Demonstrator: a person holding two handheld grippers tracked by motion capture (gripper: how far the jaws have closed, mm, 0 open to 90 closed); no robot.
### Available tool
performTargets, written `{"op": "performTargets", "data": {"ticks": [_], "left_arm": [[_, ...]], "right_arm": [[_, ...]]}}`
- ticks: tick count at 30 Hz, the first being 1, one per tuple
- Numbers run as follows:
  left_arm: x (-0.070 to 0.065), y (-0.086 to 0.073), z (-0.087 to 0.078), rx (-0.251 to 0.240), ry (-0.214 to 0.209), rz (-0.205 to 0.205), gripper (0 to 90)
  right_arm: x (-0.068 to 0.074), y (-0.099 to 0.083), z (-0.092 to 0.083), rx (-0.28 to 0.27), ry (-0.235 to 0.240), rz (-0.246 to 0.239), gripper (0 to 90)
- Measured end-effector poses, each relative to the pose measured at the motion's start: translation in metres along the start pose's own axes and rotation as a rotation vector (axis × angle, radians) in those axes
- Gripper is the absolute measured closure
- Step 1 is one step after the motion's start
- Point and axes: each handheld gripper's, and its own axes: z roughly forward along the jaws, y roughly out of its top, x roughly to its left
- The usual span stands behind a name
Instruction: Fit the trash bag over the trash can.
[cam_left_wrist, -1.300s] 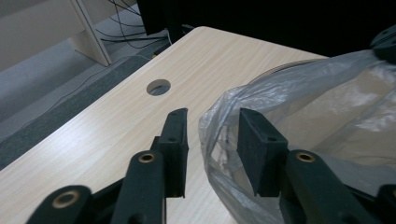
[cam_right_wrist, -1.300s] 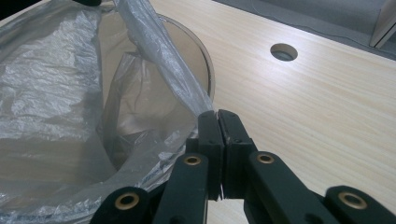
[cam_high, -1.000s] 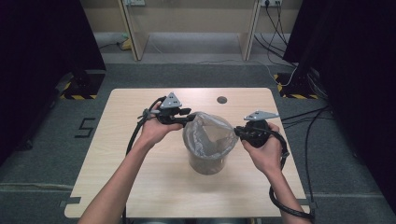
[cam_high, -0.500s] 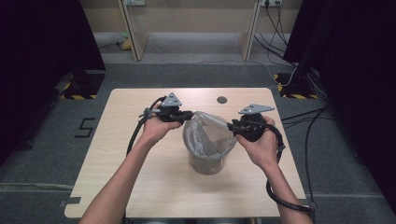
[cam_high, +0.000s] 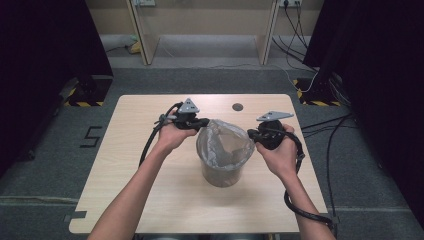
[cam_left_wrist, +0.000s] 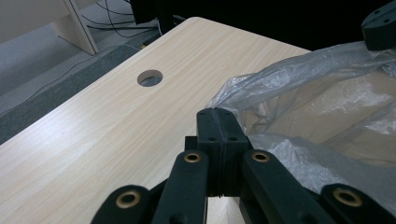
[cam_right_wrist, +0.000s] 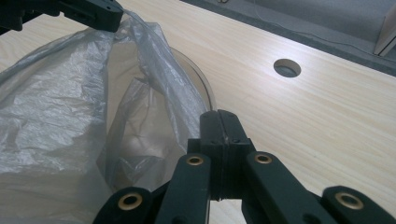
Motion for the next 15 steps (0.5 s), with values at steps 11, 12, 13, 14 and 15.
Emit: {"op": "performTargets", "data": {"ticks": [11,12,13,14,15], "left_arm": [[-0.0012,0.0012,0.0053,-0.012,-0.004,0.005,88.5],[-0.0012,0.0012,0.0053,-0.012,-0.004,0.005,88.2],[-0.0014,0.0018,0.006,-0.013,-0.004,0.01,87.8],[-0.0015,0.0019,0.0064,-0.015,-0.003,0.01,87.3],[-0.0015,0.0019,0.0064,-0.015,-0.003,0.01,87.2]], "right_arm": [[-0.0021,-0.0082,0.0024,0.02,-0.001,0.006,90.0],[-0.0021,-0.0085,0.0025,0.022,-0.001,0.006,90.0],[-0.0023,-0.0089,0.0026,0.025,-0.001,0.003,90.0],[-0.0024,-0.0091,0.0026,0.028,-0.001,0.003,90.0],[-0.0026,-0.0093,0.0024,0.029,-0.001,0.001,90.0]]}}
